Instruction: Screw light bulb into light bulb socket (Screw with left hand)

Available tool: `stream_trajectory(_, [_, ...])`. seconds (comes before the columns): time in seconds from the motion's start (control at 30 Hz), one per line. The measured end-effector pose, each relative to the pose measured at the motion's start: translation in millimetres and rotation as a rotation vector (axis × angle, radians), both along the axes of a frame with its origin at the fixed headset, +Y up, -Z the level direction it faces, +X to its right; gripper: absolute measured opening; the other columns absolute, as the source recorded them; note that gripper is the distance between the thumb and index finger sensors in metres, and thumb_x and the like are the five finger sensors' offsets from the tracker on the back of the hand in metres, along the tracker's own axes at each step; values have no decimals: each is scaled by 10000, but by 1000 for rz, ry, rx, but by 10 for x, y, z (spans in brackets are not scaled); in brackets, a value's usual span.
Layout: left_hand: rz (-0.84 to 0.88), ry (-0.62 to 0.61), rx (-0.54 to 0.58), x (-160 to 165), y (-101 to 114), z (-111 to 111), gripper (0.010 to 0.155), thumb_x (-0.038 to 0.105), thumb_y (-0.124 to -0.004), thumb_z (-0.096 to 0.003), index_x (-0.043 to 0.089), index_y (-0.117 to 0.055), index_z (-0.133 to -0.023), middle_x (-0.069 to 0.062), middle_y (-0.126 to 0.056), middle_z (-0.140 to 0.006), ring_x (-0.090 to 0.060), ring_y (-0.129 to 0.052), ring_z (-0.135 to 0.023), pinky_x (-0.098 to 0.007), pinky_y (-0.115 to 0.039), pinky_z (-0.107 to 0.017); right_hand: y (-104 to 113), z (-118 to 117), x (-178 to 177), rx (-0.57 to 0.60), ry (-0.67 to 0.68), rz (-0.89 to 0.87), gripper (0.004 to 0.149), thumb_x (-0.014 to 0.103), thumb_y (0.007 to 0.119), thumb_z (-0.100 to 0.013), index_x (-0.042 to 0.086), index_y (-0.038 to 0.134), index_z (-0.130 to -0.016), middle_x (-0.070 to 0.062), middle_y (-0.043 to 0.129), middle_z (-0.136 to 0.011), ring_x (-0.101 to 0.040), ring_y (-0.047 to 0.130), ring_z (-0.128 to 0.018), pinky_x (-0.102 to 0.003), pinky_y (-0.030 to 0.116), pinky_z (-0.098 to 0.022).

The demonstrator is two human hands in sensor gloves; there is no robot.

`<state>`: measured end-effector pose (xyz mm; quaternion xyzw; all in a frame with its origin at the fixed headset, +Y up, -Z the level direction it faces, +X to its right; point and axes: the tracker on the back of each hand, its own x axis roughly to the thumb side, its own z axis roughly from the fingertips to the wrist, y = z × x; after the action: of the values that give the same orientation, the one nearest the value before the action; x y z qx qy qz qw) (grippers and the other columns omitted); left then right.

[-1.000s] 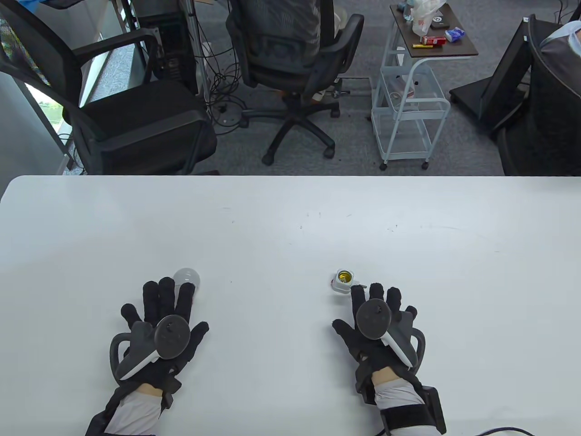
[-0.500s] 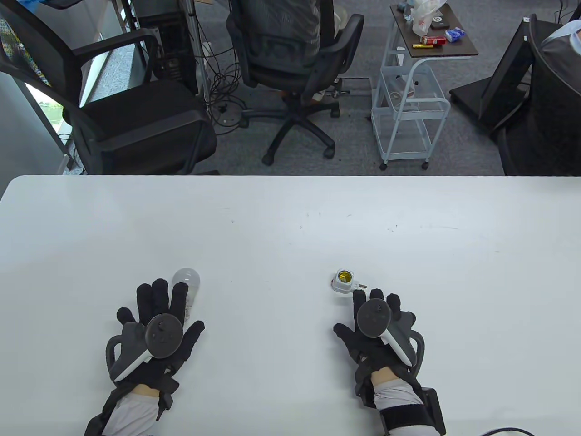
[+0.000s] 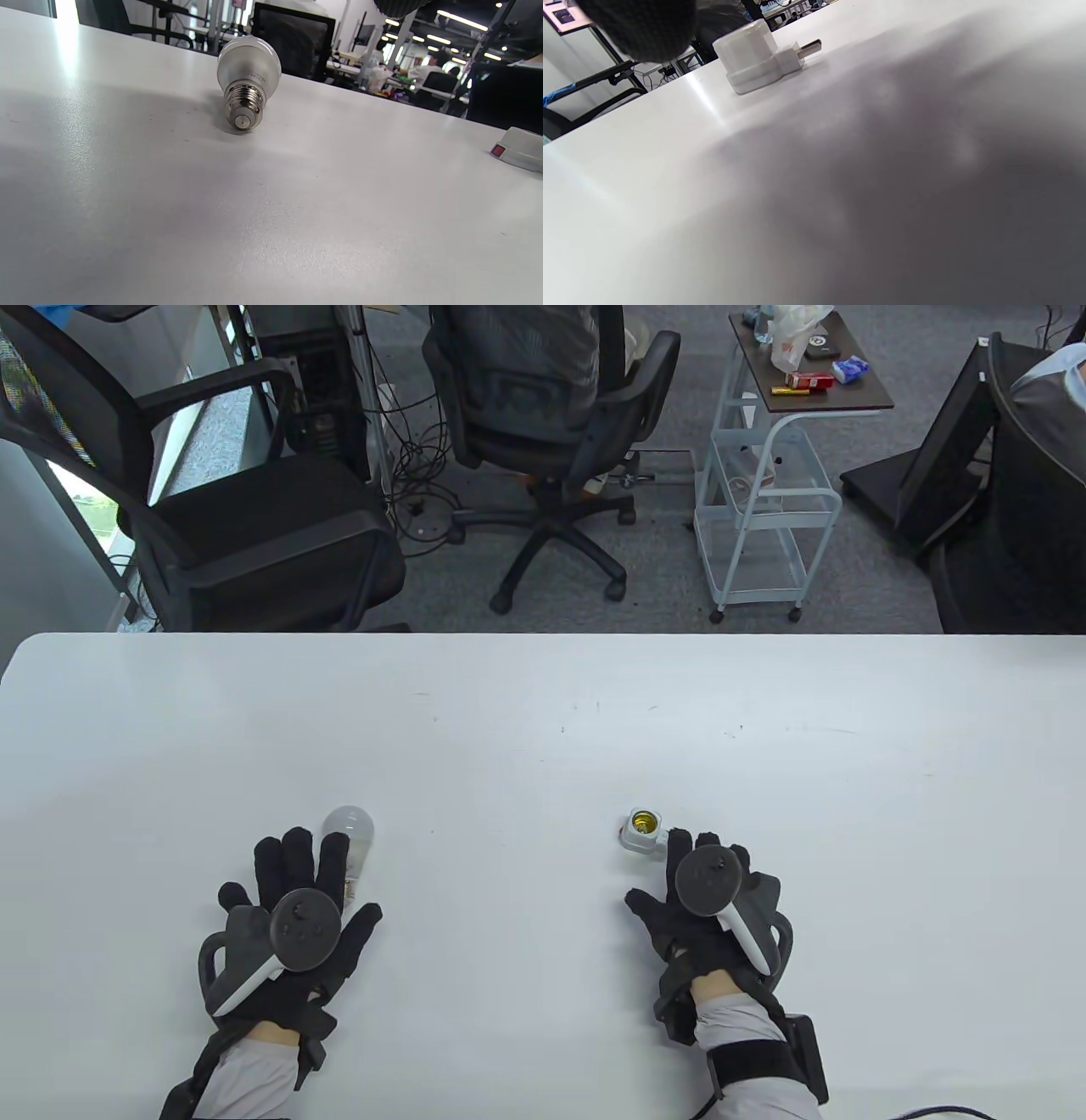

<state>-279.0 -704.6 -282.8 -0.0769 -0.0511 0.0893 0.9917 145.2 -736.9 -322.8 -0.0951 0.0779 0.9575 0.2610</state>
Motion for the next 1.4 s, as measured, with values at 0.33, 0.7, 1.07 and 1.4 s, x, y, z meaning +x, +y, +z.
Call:
stream_trajectory(0.33, [10, -16, -8, 23, -4, -13, 828, 584, -515, -651, 242, 67, -1130, -242, 69, -1175, -486, 118, -1010, -820, -51, -584, 139, -467, 107, -80, -152, -139, 806, 333, 860, -494, 235, 311, -1077, -150, 196, -1161, -487, 95, -1032, -737, 43, -644])
stream_trajectory(0.7, [9, -35, -17, 51, -25, -24, 827, 585, -515, -652, 244, 65, -1133, -243, 62, -1180, -490, 110, -1015, -821, -50, -582, -111, -733, -247, -104, -186, 72, 671, 360, 873, -467, 297, 502, -1023, -127, 323, -1155, -480, 150, -1036, -734, 85, -661])
stream_trajectory(1.07, [7, -11, 4, 37, -5, -15, 815, 576, -511, -655, 240, 52, -1138, -250, 43, -1183, -500, 88, -1023, -829, -71, -586, 309, -188, -335, 122, -7, -78, 695, 409, 916, -423, 148, 594, -980, -217, 811, -894, -444, 865, -791, -693, 522, -659])
stream_trajectory(1.4, [39, 218, 88, -148, 41, 20, 720, 460, -493, -667, 208, -34, -1162, -282, -80, -1195, -543, -60, -1048, -829, -195, -635, 155, 170, -118, 180, 4, -250, 667, 384, 945, -426, 208, 634, -990, -174, 707, -958, -424, 718, -858, -742, 383, -679])
